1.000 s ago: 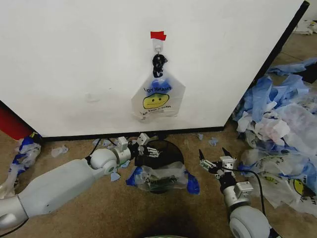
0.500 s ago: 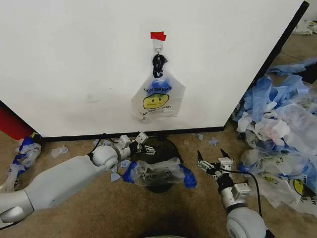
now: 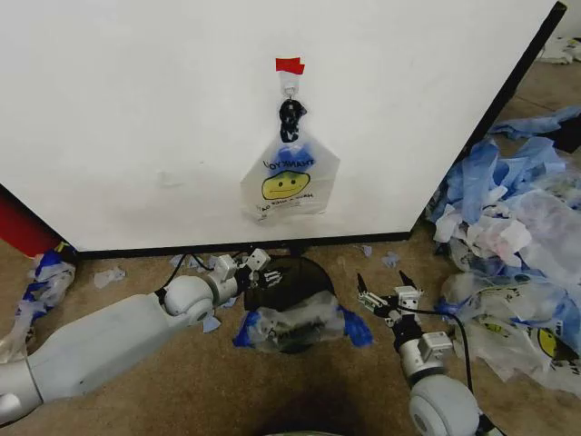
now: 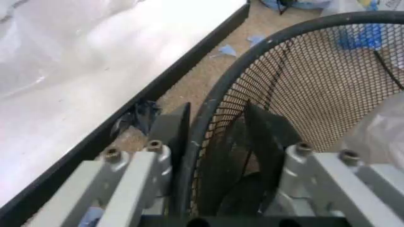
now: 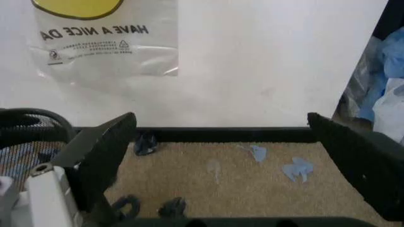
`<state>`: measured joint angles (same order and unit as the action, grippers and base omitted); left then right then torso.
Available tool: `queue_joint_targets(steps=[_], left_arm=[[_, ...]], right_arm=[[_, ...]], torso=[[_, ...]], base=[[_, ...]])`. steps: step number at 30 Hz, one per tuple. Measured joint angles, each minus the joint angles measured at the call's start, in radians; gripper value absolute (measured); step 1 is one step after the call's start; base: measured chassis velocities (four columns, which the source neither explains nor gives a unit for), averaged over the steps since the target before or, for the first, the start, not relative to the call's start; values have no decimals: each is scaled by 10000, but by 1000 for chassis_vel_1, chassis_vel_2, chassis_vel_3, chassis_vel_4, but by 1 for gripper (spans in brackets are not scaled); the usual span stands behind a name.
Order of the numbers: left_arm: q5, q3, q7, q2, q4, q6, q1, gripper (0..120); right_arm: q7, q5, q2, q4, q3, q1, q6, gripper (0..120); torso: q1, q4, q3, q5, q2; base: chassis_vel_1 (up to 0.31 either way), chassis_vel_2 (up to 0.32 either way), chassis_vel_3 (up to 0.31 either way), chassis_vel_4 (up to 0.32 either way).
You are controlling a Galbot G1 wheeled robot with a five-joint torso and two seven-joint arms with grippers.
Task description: Pick up the garbage bag from the wall and place it over the trash bin.
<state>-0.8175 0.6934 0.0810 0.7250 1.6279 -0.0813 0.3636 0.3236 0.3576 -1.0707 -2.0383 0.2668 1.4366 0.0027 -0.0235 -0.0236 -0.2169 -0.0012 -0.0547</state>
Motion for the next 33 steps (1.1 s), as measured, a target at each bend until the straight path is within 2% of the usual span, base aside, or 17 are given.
queue_joint_targets(steps=[7,10,18,25,27,30,31,33], left_arm=[[-7,152,-184,3,122,-50,-96,10],[-10,163,-300,47,49,-47,-106,5],[-15,1,-1099,62,-90,-88,123,4],[-645,-561,-2369,-266,385,-482,400,4],[-934,-787,-2857,-423,737,-698,608,4],[-1838,-1280,-4227,-650,1624,-1167,1140,4],[-1838,-1280,-4227,-650,1624,-1167,1140,4],[-2380,-1561,-4960,-654,2058,-1342,1429,4]], right_arm=[[-25,0,-24,1,37,52,47,100],[-31,-1,-46,11,24,34,56,100],[-78,-3,-94,70,-15,-18,87,100],[-95,26,-69,133,-116,-212,68,100],[-97,41,-65,154,-142,-259,57,100],[-109,80,-28,209,-173,-347,29,100],[-109,80,-28,209,-173,-347,29,100],[-116,95,-7,244,-197,-407,19,100]], torso=[[0,2,0,2,0],[0,1,0,1,0],[0,-5,0,-6,0],[-2,-2,-1,-2,1],[-1,1,-1,2,1],[-1,4,-1,2,1],[-1,4,-1,2,1],[-2,1,-1,2,1]], base=[[0,0,0,0],[0,0,0,0],[0,0,0,0],[0,0,0,0],[0,0,0,0],[0,0,0,0],[0,0,0,0],[0,0,0,0]])
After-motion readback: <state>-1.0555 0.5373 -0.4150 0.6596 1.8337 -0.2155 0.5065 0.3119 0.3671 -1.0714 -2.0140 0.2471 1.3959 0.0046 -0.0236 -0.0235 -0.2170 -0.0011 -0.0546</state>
